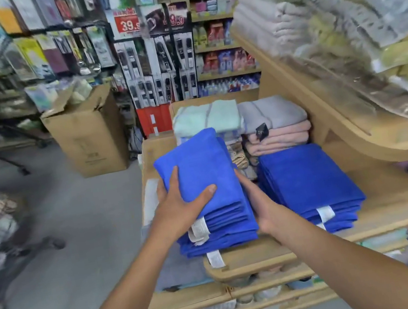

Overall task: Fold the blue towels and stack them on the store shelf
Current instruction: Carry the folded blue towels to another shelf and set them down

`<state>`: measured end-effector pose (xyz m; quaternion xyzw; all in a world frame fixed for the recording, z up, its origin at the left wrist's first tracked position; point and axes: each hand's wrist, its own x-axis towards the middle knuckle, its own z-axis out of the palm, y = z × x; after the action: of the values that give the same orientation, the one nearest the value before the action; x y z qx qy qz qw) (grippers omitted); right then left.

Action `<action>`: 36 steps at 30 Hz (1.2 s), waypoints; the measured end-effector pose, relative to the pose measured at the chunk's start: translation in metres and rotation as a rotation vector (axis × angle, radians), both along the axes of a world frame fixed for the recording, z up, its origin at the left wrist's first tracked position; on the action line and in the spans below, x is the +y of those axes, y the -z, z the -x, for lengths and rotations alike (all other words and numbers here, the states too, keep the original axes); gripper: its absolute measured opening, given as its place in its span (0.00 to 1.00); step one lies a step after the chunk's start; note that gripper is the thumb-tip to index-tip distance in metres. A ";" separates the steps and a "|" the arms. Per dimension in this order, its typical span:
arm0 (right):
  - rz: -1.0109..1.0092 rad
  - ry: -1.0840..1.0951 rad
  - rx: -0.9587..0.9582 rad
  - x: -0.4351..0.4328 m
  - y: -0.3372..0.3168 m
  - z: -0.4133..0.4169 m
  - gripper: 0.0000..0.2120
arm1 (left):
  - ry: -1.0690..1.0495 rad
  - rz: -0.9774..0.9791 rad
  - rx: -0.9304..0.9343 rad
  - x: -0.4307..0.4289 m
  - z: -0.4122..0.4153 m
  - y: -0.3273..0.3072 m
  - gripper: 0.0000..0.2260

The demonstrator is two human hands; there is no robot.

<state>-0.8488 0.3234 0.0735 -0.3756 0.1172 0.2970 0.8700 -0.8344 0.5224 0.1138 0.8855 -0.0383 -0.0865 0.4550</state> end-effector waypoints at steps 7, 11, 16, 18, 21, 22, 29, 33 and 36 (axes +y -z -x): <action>0.025 0.009 0.032 -0.040 0.007 0.008 0.37 | 0.021 0.042 -0.018 -0.033 -0.001 0.016 0.55; 0.056 0.027 0.054 -0.052 0.007 0.009 0.38 | 0.026 0.064 -0.010 -0.044 -0.003 0.018 0.56; 0.114 0.032 0.088 -0.054 0.005 0.008 0.39 | 0.003 0.052 0.008 -0.051 -0.005 0.022 0.54; 0.140 0.040 0.077 -0.058 0.001 0.006 0.38 | 0.000 0.087 0.036 -0.053 -0.006 0.022 0.56; 0.205 0.060 0.085 -0.059 0.005 0.010 0.36 | 0.015 0.094 0.102 -0.053 0.004 0.032 0.58; 0.236 0.076 0.088 -0.057 0.009 0.012 0.36 | 0.022 0.036 0.111 -0.053 0.009 0.037 0.57; 0.632 0.269 0.084 -0.045 0.006 0.014 0.33 | -0.017 -0.429 -0.207 -0.055 0.015 0.048 0.49; 0.963 0.414 -0.111 -0.035 -0.004 0.013 0.22 | 0.049 -0.476 -0.380 -0.047 0.012 0.054 0.43; 1.029 0.378 -0.343 -0.039 -0.023 0.018 0.17 | 0.078 -0.457 -0.403 -0.044 0.011 0.057 0.43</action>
<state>-0.8673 0.2840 0.0966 -0.7661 0.1689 -0.0244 0.6196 -0.8455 0.4783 0.0565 0.9620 -0.1412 0.0674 0.2238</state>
